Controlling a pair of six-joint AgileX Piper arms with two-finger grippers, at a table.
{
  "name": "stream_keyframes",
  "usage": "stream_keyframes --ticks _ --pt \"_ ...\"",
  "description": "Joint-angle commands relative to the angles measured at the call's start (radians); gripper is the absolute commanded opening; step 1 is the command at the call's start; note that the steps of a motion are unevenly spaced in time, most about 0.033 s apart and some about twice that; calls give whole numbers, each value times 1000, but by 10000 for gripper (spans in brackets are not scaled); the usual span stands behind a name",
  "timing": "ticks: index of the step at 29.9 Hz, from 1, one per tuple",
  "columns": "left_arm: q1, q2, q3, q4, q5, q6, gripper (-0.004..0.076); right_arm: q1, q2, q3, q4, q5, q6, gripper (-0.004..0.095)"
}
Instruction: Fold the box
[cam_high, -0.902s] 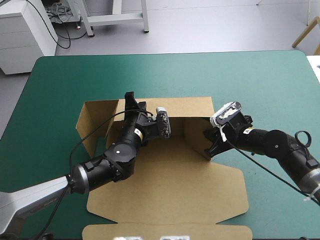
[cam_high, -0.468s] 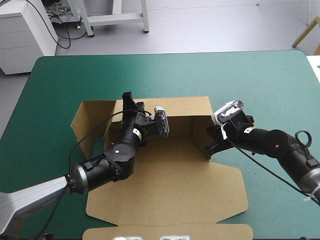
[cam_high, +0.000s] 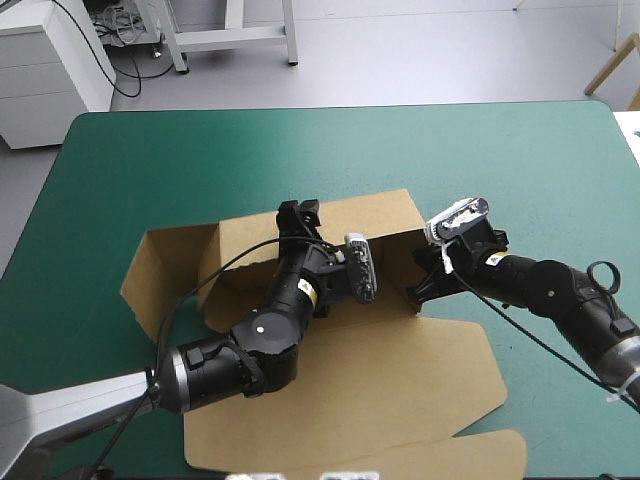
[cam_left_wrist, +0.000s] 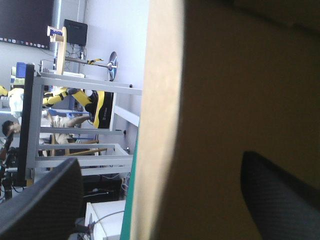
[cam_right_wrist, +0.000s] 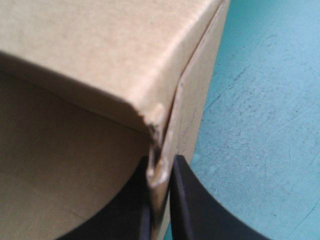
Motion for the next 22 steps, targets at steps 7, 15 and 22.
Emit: stream_keyframes --ticks 7,15,22 --pt "-234 -33 -117 -36 110 89 648 3 -27 -33 -261 -181 280 -18" --pt "-242 -33 -236 -186 145 246 642 3 -27 -35 -499 -223 515 -19" --pt "-133 -33 -436 -576 205 549 317 3 -27 -35 -488 -213 520 -19"
